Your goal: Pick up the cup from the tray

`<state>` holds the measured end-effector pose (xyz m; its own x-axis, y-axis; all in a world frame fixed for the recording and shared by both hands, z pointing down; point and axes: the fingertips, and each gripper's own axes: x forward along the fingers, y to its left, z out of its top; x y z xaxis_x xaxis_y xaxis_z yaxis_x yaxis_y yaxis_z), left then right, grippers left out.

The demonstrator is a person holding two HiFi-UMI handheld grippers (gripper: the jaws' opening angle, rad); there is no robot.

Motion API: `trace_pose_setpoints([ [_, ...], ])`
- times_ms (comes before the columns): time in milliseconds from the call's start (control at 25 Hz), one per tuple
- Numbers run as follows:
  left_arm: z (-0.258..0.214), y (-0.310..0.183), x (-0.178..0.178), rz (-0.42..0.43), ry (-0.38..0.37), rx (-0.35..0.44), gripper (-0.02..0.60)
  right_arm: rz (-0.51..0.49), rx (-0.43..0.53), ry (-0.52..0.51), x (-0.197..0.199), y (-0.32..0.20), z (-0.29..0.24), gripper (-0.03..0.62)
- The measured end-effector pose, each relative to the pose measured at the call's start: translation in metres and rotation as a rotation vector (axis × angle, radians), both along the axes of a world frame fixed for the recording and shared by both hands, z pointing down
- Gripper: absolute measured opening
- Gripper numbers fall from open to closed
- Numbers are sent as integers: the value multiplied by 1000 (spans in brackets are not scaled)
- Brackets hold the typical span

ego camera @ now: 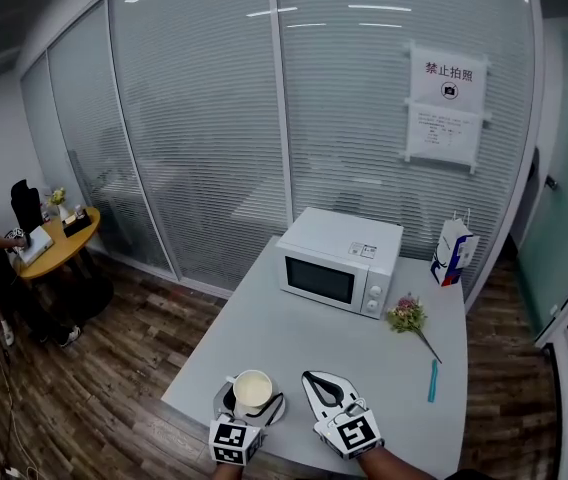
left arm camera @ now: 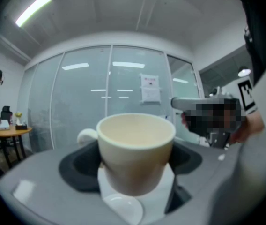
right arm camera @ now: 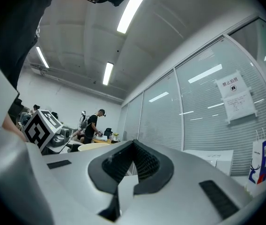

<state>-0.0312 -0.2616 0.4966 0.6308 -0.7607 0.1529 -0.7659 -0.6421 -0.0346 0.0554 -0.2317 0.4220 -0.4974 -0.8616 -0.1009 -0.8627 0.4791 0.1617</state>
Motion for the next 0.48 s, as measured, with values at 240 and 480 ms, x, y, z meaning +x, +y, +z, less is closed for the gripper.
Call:
trace_pose_setpoints([
  [240,0,3,-1,-2,4,2,426,12,9,6,2,1,-4,-11],
  [480,1,3,3,-5,-8,4,426,20,6,5,4,1,-9,-11],
])
